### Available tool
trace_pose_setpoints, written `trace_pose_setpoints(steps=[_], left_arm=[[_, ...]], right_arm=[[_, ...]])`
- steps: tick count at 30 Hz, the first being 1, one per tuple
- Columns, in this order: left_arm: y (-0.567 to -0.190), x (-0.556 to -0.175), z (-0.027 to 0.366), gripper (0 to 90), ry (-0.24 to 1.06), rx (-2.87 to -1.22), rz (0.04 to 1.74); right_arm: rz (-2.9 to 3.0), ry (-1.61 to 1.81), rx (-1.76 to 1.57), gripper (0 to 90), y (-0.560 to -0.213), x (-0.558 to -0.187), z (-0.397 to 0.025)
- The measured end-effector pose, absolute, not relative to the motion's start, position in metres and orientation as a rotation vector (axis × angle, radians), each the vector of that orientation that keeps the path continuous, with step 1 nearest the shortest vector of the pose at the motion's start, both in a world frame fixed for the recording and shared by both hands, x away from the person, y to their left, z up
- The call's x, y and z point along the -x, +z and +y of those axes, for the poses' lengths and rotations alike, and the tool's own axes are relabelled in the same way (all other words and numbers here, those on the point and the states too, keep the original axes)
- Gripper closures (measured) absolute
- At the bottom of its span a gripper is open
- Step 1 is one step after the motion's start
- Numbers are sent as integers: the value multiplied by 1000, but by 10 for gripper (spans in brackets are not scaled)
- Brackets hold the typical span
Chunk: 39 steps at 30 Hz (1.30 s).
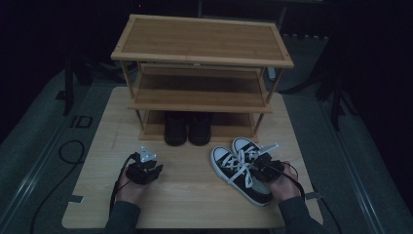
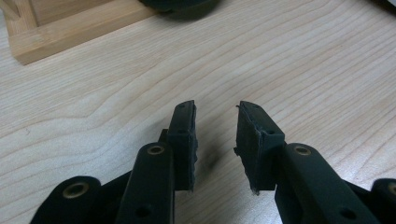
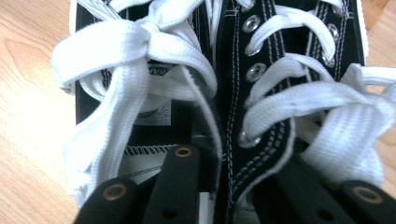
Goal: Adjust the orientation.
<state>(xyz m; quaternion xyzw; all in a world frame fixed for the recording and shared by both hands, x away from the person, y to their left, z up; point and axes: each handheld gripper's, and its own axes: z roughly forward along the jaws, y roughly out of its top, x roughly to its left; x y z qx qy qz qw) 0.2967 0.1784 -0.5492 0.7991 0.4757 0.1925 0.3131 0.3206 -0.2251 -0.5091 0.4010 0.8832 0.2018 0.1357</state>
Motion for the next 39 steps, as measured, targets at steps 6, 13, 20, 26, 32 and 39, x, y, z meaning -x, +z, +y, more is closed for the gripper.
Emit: trace_pose_setpoints(steps=[6,13,20,26,32,39], left_arm=[[-550,-296,180,673,515,-2095,1263],[-553,-296,183,671,516,-2089,1271],[-558,-297,178,670,516,-2120,1264],[-562,-297,176,662,524,-2140,1245],[-563,-297,180,656,496,-2115,1250],[-564,-298,181,653,497,-2105,1248]], right_arm=[[2575,607,-1123,855,-508,-322,-229],[2608,656,-1097,856,-506,-323,-242],[2625,659,-1064,856,-502,-323,-251],[2618,674,-1041,857,-495,-325,-259],[2608,695,-1027,858,-485,-326,-264],[2607,691,-1003,857,-479,-330,-265]])
